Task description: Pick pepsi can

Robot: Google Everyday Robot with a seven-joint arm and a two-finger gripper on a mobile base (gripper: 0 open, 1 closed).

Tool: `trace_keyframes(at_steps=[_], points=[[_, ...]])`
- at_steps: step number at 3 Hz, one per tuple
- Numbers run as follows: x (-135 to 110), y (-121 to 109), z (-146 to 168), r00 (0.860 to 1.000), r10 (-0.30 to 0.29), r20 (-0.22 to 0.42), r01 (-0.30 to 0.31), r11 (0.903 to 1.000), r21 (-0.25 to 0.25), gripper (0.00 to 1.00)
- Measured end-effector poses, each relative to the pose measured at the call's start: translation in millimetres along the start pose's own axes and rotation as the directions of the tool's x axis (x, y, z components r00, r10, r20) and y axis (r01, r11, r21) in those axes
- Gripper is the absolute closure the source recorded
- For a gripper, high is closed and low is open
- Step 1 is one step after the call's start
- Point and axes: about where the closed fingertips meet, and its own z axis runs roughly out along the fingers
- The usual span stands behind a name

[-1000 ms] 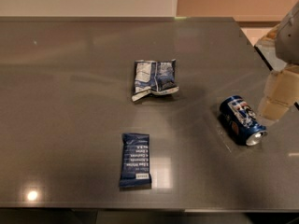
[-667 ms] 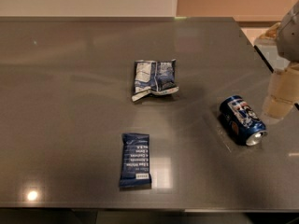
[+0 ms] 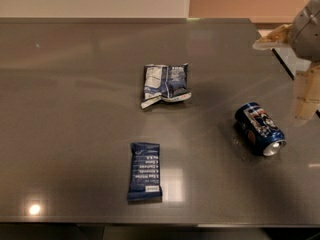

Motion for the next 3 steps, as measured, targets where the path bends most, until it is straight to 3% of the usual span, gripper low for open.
trace_keyframes(at_steps=[1,2,3], points=[[3.7,1.3,6.8,0.983,-0.182,-0.005,0.182,0.9832,-0.014,0.00],[9.2,8.2,13.1,0.937,-0.349,-0.018,0.348,0.9372,-0.020,0.00],[15.3,19.6,20.4,0.862,-0.505,-0.036,0.505,0.8629,-0.028,0.00]])
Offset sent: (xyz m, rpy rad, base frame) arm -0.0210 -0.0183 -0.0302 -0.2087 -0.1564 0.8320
